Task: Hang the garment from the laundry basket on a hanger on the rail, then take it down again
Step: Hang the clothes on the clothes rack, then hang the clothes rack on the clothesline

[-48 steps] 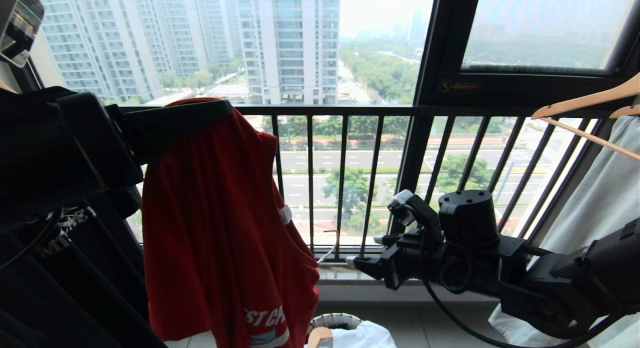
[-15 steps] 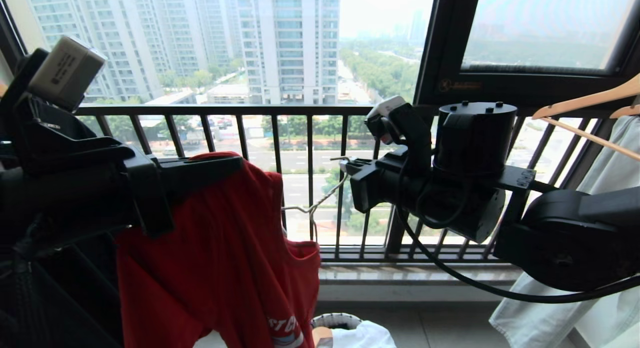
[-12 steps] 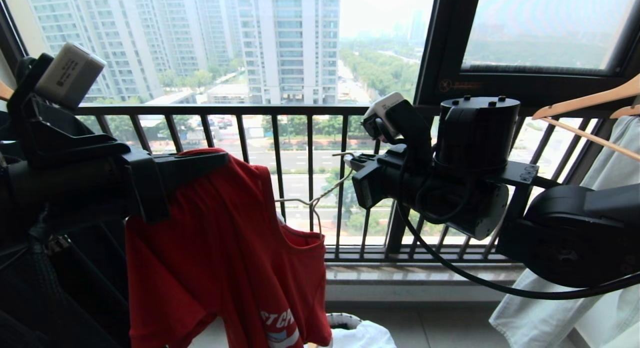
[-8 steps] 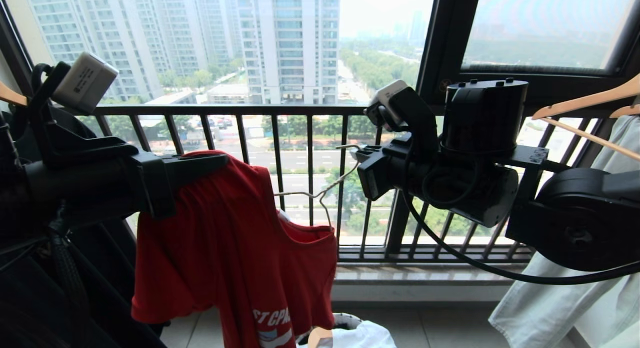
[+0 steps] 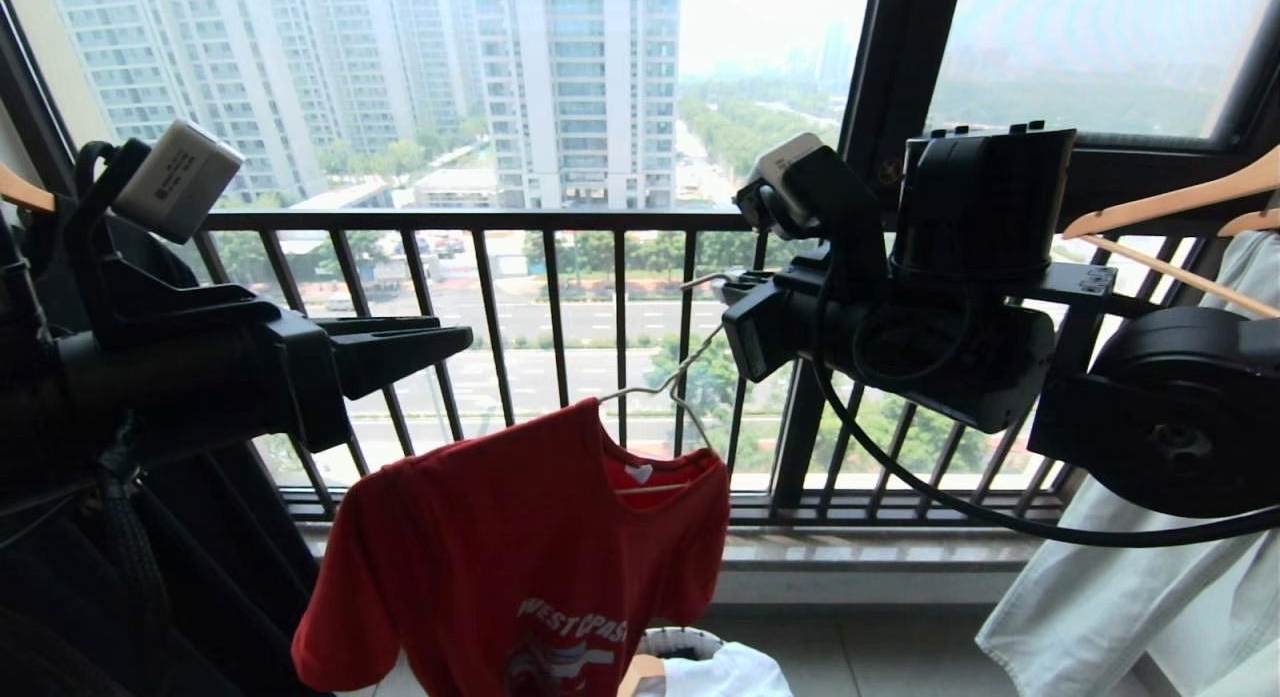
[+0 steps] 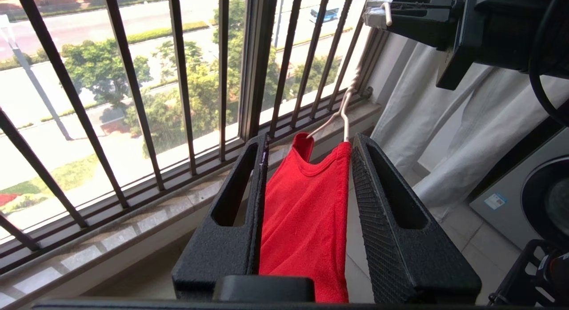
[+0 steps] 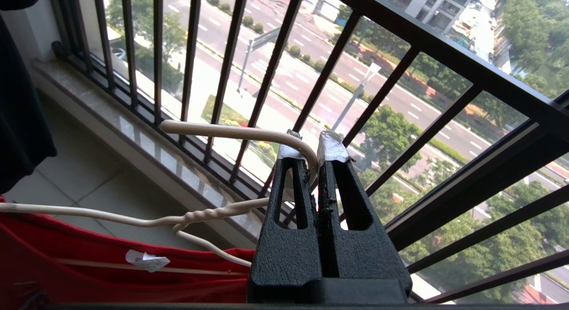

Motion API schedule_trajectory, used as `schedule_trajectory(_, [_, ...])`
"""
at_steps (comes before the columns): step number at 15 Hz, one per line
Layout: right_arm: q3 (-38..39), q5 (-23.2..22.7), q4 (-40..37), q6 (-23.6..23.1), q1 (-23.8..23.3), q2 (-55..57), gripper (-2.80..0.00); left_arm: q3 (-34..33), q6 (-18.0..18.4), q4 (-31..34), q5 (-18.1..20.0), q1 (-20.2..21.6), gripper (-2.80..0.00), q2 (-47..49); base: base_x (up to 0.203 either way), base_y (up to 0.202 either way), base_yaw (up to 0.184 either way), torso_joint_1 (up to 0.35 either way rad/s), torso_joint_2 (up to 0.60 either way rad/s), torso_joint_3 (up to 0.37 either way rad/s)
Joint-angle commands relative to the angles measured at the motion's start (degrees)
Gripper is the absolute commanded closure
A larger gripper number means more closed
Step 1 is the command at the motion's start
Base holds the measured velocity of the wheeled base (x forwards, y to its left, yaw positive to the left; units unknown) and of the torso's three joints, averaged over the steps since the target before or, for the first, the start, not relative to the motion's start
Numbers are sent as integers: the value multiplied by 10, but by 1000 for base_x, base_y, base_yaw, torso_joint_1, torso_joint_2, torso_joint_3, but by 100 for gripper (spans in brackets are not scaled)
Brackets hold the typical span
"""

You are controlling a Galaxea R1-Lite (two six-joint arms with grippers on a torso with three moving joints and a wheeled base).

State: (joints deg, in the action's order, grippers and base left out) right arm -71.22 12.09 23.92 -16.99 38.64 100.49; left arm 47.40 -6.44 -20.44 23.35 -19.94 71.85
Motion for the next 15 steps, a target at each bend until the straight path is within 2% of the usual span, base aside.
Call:
schedule_trajectory(1, [-9, 1, 0, -1, 0, -1, 0, 0, -1, 0, 4, 0, -280, 3, 0, 0, 0, 0, 0, 0])
schedule_trajectory(7, [-26, 9, -25, -20, -2, -1, 0, 4, 4, -5, 1, 17, -280, -13, 0, 0, 0, 0, 0, 0])
schedule_trajectory(8, [-25, 13, -26, -20, -2, -1, 0, 4, 4, -5, 1, 19, -255, -12, 0, 0, 0, 0, 0, 0])
schedule_trajectory(9, [-24, 15, -26, -21, -2, -1, 0, 7, 3, -5, 1, 19, 0, -13, 0, 0, 0, 0, 0, 0])
schedule_trajectory(15, [-28, 26, -26, -35, -2, 5, 0, 12, 3, 38, 1, 18, 0, -47, 0, 0, 0, 0, 0, 0])
